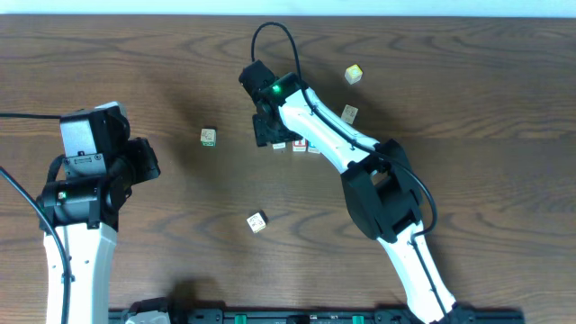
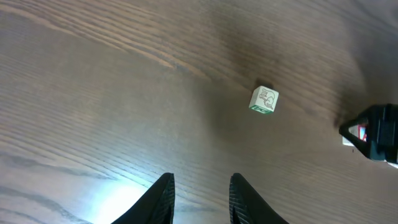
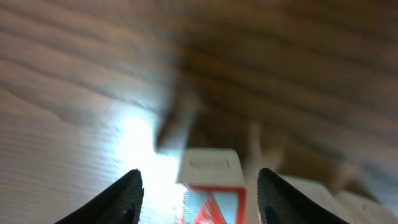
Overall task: Spell out Ai2
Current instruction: 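Lower the red 'A' block left of the 'I' block and release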
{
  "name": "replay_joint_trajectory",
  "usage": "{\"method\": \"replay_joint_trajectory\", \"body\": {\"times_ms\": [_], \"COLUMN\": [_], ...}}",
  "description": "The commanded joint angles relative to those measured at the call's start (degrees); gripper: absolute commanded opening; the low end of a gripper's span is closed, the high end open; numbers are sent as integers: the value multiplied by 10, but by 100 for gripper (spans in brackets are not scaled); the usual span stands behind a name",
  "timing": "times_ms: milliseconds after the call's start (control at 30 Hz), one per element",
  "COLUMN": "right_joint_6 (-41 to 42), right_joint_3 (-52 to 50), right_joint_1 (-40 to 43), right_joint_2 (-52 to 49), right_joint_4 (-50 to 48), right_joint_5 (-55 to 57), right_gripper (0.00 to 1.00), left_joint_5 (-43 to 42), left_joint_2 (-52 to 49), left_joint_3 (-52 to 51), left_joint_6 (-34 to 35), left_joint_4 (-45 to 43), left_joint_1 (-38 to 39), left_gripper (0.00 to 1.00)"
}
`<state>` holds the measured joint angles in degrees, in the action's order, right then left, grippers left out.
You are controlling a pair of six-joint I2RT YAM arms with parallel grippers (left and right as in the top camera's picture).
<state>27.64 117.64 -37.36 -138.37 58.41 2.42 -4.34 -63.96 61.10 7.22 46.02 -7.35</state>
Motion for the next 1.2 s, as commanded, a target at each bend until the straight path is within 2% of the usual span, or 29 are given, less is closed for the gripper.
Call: {"method": "replay_joint_trajectory", "body": {"times_ms": [0,100,167,200,233,267,300,500,600,667,833,1000,1167], "right_joint_6": [-22,-35,-35,-35,-35,-35,-35,-38,-48,-67,-123,-168,-208], "right_joint_3": [15,37,70,91,112,130,147,204,204,204,204,191,162], "right_joint_1": [-2,1,6,10,15,20,26,77,120,158,222,266,256], "right_joint_2": [-6,-6,-6,-6,-6,-6,-6,-6,-6,-6,-2,-2,-2], "right_joint_4": [-20,-36,-27,-15,0,18,37,157,208,231,249,243,226], "right_joint_5": [9,17,50,68,82,92,99,100,50,-2,-98,-231,-238], "right_gripper": [59,58,47,36,22,2,1,2,1,1,1,2,1], "left_joint_5": [-5,-35,-60,-68,-71,-71,-71,-80,-160,-207,-252,-253,-253], "left_joint_2": [-7,-27,-49,-59,-71,-82,-96,-188,-252,-298,-336,-342,-353], "left_joint_3": [10,10,10,10,10,10,10,10,10,10,10,10,10], "left_joint_6": [-8,-8,-9,-9,-10,-11,-10,7,9,22,49,62,92], "left_joint_4": [-5,-18,-36,-45,-54,-61,-70,-130,-171,-207,-270,-320,-342], "left_joint_1": [-1,-1,7,14,27,40,58,170,199,207,207,207,205], "left_gripper": [30,30,27,25,19,11,6,5,6,5,6,6,6]}}
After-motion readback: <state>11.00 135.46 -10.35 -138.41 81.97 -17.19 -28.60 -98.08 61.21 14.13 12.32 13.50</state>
